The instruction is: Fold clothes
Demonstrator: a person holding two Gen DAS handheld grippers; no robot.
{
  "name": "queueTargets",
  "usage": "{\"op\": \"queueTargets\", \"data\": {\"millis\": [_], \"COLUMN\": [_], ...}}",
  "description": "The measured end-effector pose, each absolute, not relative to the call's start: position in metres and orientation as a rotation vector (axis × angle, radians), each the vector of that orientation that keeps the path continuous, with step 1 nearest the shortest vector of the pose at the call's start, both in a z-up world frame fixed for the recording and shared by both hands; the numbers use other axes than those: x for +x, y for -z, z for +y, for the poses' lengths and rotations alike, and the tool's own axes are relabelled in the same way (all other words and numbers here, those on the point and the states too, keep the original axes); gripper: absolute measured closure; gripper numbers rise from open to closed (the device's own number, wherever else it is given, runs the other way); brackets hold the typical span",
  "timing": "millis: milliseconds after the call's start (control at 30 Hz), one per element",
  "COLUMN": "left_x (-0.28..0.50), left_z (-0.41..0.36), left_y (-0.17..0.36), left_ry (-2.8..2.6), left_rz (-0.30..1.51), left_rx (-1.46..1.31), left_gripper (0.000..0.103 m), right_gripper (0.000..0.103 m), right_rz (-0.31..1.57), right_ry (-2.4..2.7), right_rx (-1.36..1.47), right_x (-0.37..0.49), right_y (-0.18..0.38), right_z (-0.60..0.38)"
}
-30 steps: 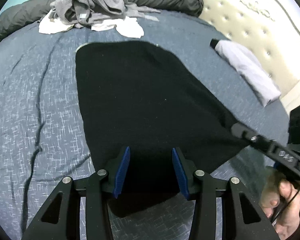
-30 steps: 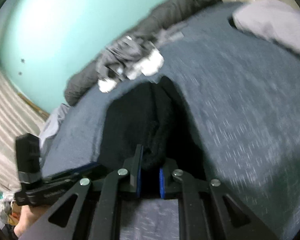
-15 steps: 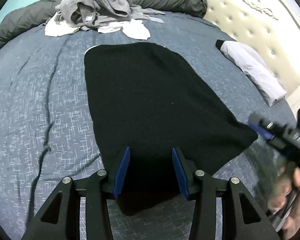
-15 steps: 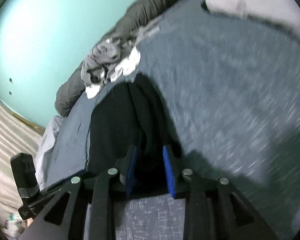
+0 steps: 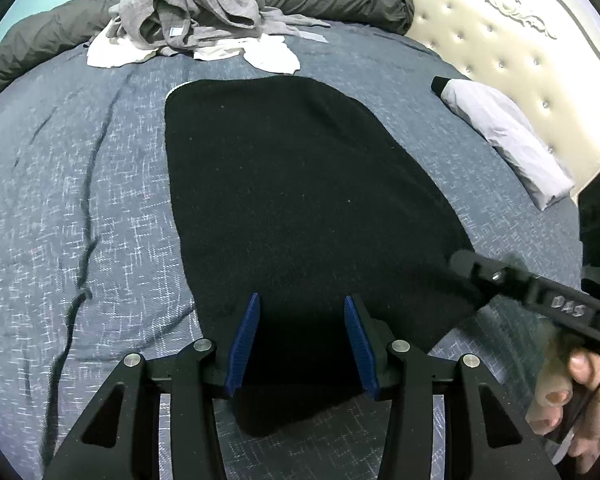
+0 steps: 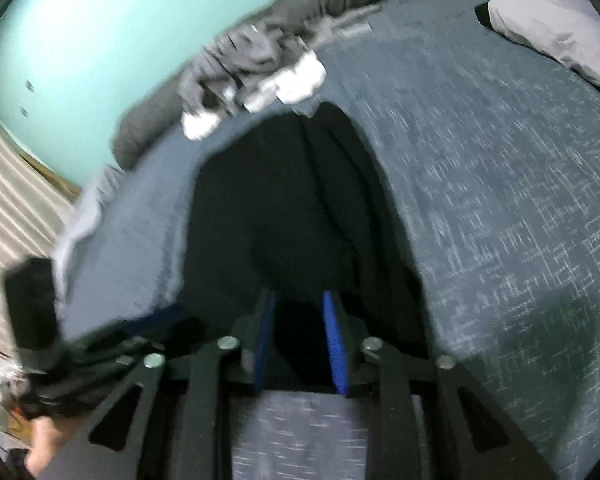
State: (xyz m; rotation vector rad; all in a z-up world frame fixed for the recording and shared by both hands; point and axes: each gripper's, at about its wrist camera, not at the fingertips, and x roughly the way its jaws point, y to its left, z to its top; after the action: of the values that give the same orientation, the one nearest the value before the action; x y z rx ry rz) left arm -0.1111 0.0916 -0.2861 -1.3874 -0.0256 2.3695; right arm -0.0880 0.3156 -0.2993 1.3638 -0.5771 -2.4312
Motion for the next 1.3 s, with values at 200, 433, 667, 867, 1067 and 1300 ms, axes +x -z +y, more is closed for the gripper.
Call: {"op": "queueTargets", "data": {"millis": [200,433,667,867,1067,1300], "left_x": [-0.111,-0.106,-0.111,-0.113,-0.112,-0.111], "left_z": [0.089,0.078,0.064,0.063,0.066,0.068], "left_y": [0.287,0.282,0.279,0.29,0.291,0.291], "left_ry": [-2.35,-2.356,-2.392,-2.386,-2.407,-2.433], "left_rz": [-0.038,-0.063,-0.075,-0.078,-0.084,-0.11], "left_rx": [-1.392,-1.4,-1.414,-1.44,-1.438,-1.449], "left_gripper": [0.055,0.055,0.055,0.054,0.054,0.054], "right_gripper": [0.103,0.103,0.103,0.103,0.103,0.103], "right_rz": [-0.48,-0.459,-0.373,-0.323,-0.233,-0.114], "right_ry": [2.391,2.386,2.442,2.382,2.364,2.327], "right_rx": [1.476,1.54,1.436,1.471,1.497,1.515], "right_x": [-0.095,-0.095,-0.095,-0.104,-0.102,-0.105], "right_y": [0.304,0.311,0.271,0.284,0.304,0.303], "right_z": [0.329,0.341,0.332,0.323,0.327,0.322]}}
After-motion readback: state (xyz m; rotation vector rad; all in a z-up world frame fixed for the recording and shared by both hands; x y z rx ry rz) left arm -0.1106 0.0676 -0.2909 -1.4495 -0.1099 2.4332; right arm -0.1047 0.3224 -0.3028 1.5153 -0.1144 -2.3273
